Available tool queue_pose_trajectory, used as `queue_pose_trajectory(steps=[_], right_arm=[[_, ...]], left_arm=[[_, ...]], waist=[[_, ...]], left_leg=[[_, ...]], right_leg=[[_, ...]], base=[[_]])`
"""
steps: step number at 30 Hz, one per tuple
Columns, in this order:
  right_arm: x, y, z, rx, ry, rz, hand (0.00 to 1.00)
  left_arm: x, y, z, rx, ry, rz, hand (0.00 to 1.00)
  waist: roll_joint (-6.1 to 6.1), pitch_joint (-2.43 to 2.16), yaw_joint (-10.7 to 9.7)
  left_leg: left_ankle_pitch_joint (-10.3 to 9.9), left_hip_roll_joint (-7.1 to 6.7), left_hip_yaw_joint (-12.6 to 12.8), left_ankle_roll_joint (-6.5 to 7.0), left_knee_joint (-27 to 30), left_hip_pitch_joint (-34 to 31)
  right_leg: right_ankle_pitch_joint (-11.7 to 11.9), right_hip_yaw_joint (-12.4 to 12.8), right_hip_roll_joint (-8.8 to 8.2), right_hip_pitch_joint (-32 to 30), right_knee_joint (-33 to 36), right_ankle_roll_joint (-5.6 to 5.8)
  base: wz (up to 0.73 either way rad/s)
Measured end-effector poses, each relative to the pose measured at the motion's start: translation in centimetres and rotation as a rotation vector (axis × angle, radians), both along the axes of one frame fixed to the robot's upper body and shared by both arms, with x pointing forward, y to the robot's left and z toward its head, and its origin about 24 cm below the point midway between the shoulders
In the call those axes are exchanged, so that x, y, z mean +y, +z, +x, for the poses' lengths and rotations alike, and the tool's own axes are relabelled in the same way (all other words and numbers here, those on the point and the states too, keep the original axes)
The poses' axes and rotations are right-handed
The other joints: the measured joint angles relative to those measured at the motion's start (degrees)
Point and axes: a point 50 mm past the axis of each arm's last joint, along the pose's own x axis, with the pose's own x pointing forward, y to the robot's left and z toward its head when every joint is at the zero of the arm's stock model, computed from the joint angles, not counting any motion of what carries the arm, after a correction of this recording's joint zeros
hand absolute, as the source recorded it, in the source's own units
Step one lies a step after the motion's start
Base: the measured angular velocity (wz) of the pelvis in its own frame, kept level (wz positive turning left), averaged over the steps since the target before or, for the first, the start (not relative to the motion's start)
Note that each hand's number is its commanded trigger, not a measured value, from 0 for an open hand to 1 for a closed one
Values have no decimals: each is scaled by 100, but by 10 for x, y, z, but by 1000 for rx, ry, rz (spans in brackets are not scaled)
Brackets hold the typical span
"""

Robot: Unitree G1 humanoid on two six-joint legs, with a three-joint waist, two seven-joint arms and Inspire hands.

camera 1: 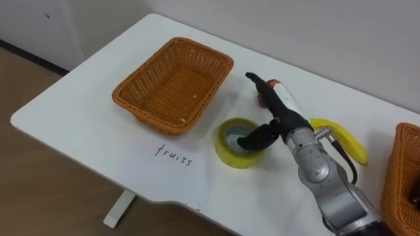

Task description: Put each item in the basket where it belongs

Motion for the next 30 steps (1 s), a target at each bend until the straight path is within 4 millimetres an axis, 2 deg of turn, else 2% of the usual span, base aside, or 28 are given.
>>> queue_pose_trajectory(steps=[8,15,24,28,30], right_arm=[[-1,-6,0,18,0,-51,0],[-1,-6,0,12,12,-93,0],[5,-9,-1,24,36,-136,0],[4,-12,-2,52,47,-155,0],[3,-12,-1,63,50,-170,0]], left_arm=[[-1,-1,-6,17,2,-23,0],[-3,-1,-4,15,2,-31,0],[-2,-1,-4,21,4,-27,0],[-1,0,-4,17,3,-21,0],[-1,0,-2,12,4,-20,0]], waist=[[35,19,14],[46,25,96],[14,4,158],[-38,-27,149],[-58,-21,138]], left_leg=[[16,-17,-128,-9,6,-9],[21,-16,-119,-12,6,-11],[23,-17,-136,-11,6,20],[22,-24,-137,-11,10,20],[22,-30,-138,-11,17,18]], right_leg=[[-1,-131,-16,47,-5,1],[-1,-129,-13,41,-11,1],[-1,-146,-13,76,-10,1],[-1,-141,-16,81,-13,2],[-2,-141,-22,85,-15,3]], base=[[8],[0],[0],[0],[0]])
